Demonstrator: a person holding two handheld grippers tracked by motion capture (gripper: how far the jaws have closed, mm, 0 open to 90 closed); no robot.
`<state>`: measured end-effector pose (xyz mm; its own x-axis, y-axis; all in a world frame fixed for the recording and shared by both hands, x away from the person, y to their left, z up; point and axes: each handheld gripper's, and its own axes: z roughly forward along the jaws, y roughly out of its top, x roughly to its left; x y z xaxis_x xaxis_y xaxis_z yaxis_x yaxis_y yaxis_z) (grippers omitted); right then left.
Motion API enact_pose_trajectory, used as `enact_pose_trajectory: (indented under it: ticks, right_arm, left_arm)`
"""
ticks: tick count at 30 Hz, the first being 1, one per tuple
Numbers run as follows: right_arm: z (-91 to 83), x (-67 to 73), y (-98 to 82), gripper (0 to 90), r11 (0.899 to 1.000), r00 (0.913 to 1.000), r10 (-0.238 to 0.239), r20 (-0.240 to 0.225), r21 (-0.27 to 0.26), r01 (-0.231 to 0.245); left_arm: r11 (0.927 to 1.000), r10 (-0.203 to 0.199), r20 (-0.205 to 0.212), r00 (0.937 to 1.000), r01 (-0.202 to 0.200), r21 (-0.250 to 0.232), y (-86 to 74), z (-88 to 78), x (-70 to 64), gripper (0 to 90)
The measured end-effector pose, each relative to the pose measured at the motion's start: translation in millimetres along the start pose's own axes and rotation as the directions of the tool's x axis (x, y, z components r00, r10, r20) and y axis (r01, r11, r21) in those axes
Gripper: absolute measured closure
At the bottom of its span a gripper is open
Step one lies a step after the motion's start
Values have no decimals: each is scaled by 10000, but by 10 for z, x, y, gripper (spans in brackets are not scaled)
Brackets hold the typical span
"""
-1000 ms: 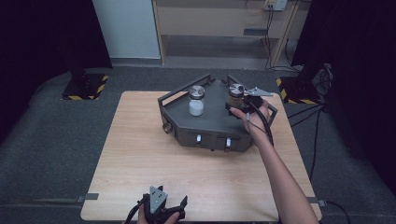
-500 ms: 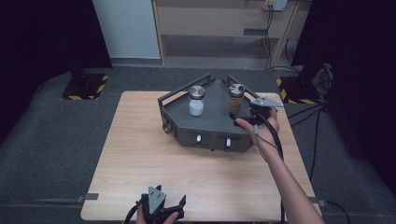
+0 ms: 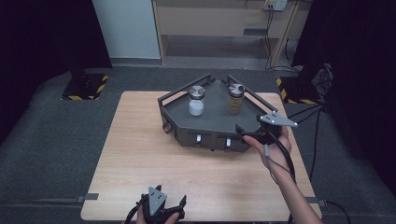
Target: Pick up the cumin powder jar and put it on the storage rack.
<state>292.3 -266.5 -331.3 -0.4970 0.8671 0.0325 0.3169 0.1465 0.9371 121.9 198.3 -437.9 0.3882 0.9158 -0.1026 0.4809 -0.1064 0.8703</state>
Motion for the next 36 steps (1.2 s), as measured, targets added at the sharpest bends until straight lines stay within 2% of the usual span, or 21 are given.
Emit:
enact_pose_trajectory:
  ticks: [1, 2, 3, 7, 17, 21, 30, 32, 33, 36]
  right_arm:
    - [0, 0, 0, 90, 10000, 10000, 0, 0, 0, 0]
    - [-89, 15, -63, 90, 10000, 10000, -15, 14, -31, 15]
    - [-89, 15, -63, 90, 10000, 10000, -15, 14, -31, 15]
    - [-280, 49, -214, 90, 10000, 10000, 24, 22, -54, -24]
    - [-635, 90, -540, 90, 9997, 9999, -81, 117, 217, 79]
    - [-711, 106, -661, 89, 9993, 9999, -13, 99, 378, 9]
    - [-903, 230, -1106, 86, 9976, 9998, 85, 177, 683, -96]
    - [-933, 256, -1255, 86, 9960, 9995, 200, 230, 865, -219]
    - [-933, 256, -1255, 86, 9960, 9995, 200, 230, 865, -219]
    - [-936, 248, -1406, 87, 9929, 9989, 279, 374, 1148, -320]
  left_arm:
    - [10000, 13, -22, 10000, -13, -13, -2, -1, -1, 40]
    - [10000, 21, -22, 10000, -21, -9, -2, -1, -2, 40]
    - [10000, 21, -22, 10000, -21, -7, -2, 0, -5, 40]
    - [10000, 56, -18, 10000, -56, -32, -6, -2, -18, 40]
    - [9999, 107, -95, 9999, -108, -55, -9, -3, -28, 41]
    - [9999, 115, -139, 9998, -117, -84, -17, -5, -33, 40]
    - [9999, 137, -178, 9997, -138, -82, -30, -3, -46, 40]
    - [9998, 170, -170, 9997, -171, -53, -30, 1, -51, 40]
    - [9998, 191, -166, 9997, -192, -34, -30, 3, -54, 40]
    - [9998, 218, -154, 9996, -218, -37, -33, 8, -59, 40]
